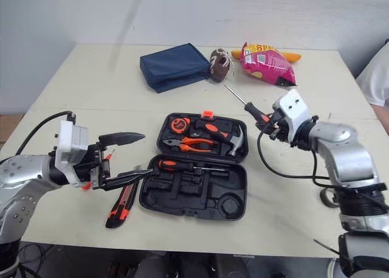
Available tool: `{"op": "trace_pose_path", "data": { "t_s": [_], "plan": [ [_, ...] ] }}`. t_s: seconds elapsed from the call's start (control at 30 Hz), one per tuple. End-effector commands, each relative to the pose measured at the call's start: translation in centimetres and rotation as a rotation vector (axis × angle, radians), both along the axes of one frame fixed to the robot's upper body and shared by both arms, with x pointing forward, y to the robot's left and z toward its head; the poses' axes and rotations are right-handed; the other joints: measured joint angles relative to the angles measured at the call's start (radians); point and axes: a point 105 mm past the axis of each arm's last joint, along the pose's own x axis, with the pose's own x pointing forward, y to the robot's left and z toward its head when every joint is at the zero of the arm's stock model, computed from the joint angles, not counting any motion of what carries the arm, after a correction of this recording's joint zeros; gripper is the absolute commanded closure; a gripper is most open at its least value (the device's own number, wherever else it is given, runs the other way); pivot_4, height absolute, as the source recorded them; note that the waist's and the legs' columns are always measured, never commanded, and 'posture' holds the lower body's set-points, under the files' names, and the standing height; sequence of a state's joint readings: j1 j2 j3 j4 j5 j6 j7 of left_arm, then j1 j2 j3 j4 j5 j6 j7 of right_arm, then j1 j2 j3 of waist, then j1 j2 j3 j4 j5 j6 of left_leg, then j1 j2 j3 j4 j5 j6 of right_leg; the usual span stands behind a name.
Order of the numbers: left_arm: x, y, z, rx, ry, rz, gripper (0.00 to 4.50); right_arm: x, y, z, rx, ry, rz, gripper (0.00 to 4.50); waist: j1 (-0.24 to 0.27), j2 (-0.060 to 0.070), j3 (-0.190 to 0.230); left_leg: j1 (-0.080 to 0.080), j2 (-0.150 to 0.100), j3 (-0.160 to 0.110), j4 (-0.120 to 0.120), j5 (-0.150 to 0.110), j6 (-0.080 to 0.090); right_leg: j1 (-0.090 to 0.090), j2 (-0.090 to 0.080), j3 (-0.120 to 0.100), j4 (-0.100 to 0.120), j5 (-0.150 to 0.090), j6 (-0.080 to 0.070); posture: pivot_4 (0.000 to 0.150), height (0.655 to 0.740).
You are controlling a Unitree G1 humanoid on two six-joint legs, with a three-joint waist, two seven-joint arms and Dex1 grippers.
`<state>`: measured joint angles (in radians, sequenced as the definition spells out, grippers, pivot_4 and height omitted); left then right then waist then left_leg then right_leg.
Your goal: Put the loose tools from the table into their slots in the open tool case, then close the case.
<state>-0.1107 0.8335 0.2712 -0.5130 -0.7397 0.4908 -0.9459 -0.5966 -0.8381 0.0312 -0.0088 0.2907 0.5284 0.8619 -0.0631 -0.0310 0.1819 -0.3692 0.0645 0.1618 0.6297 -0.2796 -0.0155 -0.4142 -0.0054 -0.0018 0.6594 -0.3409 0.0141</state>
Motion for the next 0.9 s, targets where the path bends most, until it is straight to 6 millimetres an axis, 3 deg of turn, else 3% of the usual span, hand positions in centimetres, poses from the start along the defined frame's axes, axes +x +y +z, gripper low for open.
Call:
{"op": "trace_pose_path", "data": {
  "t_s": [0.03, 0.1, 0.2, 0.37, 0.57, 0.9],
  "plan": [
    [-1.9, 0.6, -0.2, 0.044, 0.02, -0.043, 0.0, -3.1, 3.5, 2.0, -0.082, -0.012, 0.292, 3.49, -0.004, 0.001, 0.001, 0.0, 0.0, 0.0, 0.0, 0.0, 0.0, 0.0, 0.0, 0.0, 0.0, 0.0, 0.0, 0.15, 0.74],
    [-2.4, 1.4, -0.5, 0.055, 0.06, -0.029, 0.0, -5.4, 5.5, 1.6, -0.101, 0.075, 0.405, 3.49, -0.007, 0.001, 0.003, 0.0, 0.0, 0.0, 0.0, 0.0, 0.0, 0.0, 0.0, 0.0, 0.0, -0.001, -0.001, 0.15, 0.74],
    [-2.8, 2.1, -0.8, 0.066, 0.088, -0.004, 0.0, -7.7, 6.8, -0.1, -0.139, 0.202, 0.471, 3.49, -0.008, 0.001, 0.003, 0.0, 0.0, -0.002, 0.0, 0.0, 0.0, 0.0, 0.0, -0.001, 0.0, -0.001, -0.001, 0.15, 0.74],
    [-3.6, 3.2, -2.1, 0.105, 0.136, 0.017, 0.0, -9.9, 8.4, -2.6, -0.146, 0.372, 0.447, 3.49, -0.009, 0.0, 0.003, -0.001, -0.001, -0.002, 0.002, -0.002, 0.003, 0.001, -0.003, -0.001, 0.0, -0.001, -0.001, 0.15, 0.74],
    [-4.0, 2.8, -2.4, 0.1, 0.17, 0.001, 0.0, -10.4, 7.2, -5.0, -0.253, 0.44, 0.348, 3.49, -0.011, 0.0, 0.003, -0.001, -0.001, -0.002, 0.001, -0.002, 0.003, 0.0, -0.003, -0.002, 0.0, -0.001, -0.001, 0.15, 0.74],
    [-3.5, 2.6, -2.2, 0.094, 0.182, -0.015, 0.0, -9.8, 7.3, -6.5, -0.287, 0.468, 0.283, 3.49, -0.022, 0.0, 0.003, 0.0, -0.001, -0.002, 0.001, -0.002, 0.002, 0.0, -0.002, -0.002, 0.0, -0.001, -0.002, 0.15, 0.74]
  ]
}}
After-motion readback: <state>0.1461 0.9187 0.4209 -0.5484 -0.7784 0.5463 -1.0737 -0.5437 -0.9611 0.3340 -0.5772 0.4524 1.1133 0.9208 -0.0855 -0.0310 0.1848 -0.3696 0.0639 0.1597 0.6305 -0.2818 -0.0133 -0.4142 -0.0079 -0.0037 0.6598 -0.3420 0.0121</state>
